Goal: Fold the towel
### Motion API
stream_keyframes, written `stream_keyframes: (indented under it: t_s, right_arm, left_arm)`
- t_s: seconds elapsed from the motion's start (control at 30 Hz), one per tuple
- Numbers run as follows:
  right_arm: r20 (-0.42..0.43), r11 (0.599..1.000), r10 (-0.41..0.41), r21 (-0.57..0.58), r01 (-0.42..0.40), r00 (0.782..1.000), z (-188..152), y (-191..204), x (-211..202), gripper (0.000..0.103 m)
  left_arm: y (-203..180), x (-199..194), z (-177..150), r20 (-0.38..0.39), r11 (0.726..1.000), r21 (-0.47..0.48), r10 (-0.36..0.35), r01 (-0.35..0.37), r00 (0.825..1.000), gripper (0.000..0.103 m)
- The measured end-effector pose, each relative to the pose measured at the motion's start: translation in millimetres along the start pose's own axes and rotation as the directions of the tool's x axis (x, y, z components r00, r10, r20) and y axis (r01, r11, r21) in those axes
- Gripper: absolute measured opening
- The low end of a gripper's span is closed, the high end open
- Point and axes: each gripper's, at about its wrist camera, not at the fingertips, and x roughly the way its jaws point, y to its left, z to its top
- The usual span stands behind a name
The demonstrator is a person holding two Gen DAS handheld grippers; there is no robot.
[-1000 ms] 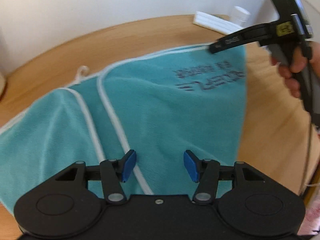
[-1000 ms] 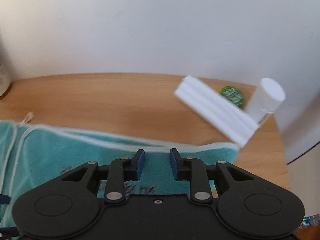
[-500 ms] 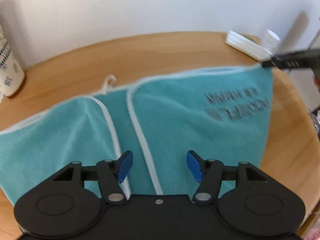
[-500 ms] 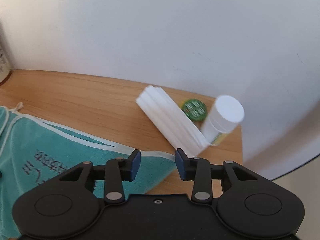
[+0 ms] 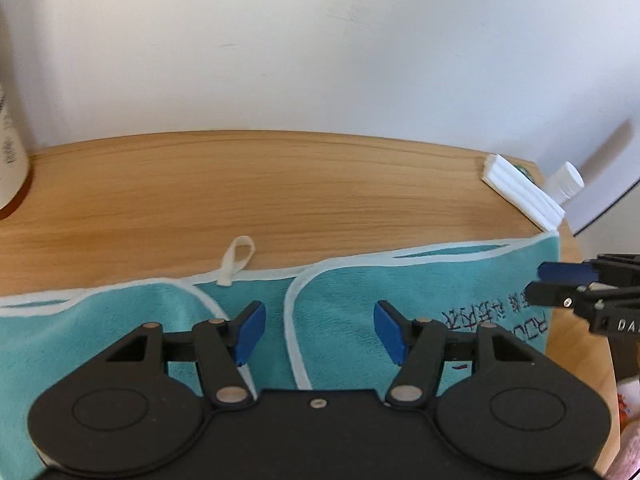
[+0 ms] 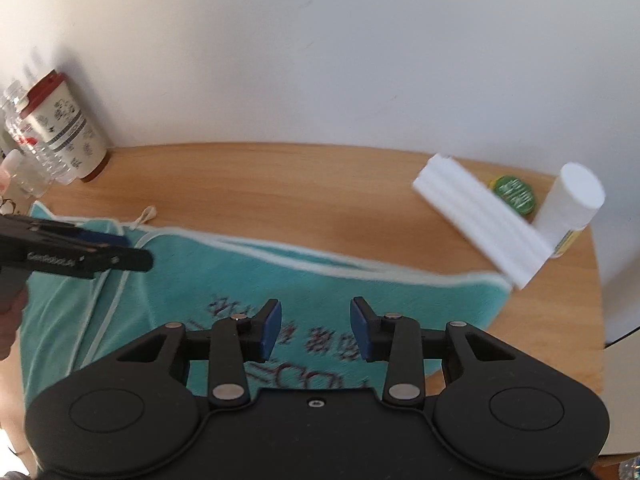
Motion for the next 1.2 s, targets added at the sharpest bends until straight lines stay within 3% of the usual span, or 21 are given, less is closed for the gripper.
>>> stream_keyframes:
  t_s: [0.03, 0.13, 0.2, 0.23, 0.33, 0.5, 0.7, 0.83, 0.9, 1.0, 1.2]
  right_arm:
    - [-0.008, 1.000, 0.011, -0.007, -0.011, 1.000, -1.6, 1.3, 2.4, 0.043]
    - [-0.018, 0.999, 0.013, -0.044, -0.014, 1.000, -8.7, 9.7, 8.8, 0.043]
    - [-0.002, 0.999, -0.011, -0.042, 0.011, 1.000, -11.3, 7.8, 9.1, 0.043]
    - [0.013, 0.999, -0.026, -0.025, 0.026, 1.000, -12.0, 3.8, 8.5, 0.043]
    - [0.063, 0.995, -0.103, 0.022, 0.102, 0.993, -11.5, -11.2, 5.5, 0.043]
    - [0.092, 0.970, -0.239, 0.062, 0.234, 0.967, -0.6, -40.0, 2.2, 0.043]
    - [0.072, 0.945, -0.326, -0.009, 0.328, 0.943, 4.9, -56.9, 2.2, 0.043]
    - [0.033, 0.947, -0.321, -0.012, 0.321, 0.947, 6.9, -64.8, 12.6, 0.042]
    - [0.041, 0.948, -0.317, 0.005, 0.317, 0.947, 7.5, -66.8, 12.2, 0.043]
    - [0.038, 0.950, -0.312, 0.008, 0.312, 0.949, 6.6, -68.3, 13.7, 0.043]
    - [0.033, 0.963, -0.270, 0.028, 0.269, 0.962, 4.5, -70.4, 14.2, 0.043]
  left_arm:
    - [-1.2, 0.8, 0.5, 0.004, 1.000, 0.008, 0.000, 0.000, 1.000, 0.060]
    - [-5.7, 6.8, 3.7, 0.001, 0.999, 0.032, 0.001, -0.001, 1.000, 0.031]
    - [-8.1, 7.7, 5.6, 0.010, 0.998, 0.062, -0.003, 0.002, 1.000, 0.024]
    - [-8.7, 7.9, 6.1, 0.014, 0.997, 0.074, -0.003, 0.002, 1.000, 0.013]
    - [-9.5, 9.4, 6.9, 0.019, 0.996, 0.093, -0.002, 0.000, 1.000, 0.009]
    - [-7.5, 7.3, 7.0, 0.046, 0.995, 0.085, 0.038, -0.042, 0.998, 0.006]
    - [-4.6, -2.3, 11.6, 0.093, 0.997, 0.057, 0.047, -0.052, 0.995, 0.005]
    - [-5.9, -1.1, 13.0, 0.071, 0.996, 0.075, 0.052, -0.058, 0.996, 0.006]
    - [-2.4, -1.7, 13.3, 0.036, 0.998, 0.056, 0.026, -0.028, 0.999, 0.014]
    - [-4.1, -1.1, 11.4, 0.022, 0.995, 0.078, 0.054, -0.056, 0.998, 0.028]
    - [-9.5, 5.2, 8.4, -0.012, 0.996, 0.079, 0.047, -0.046, 0.999, 0.028]
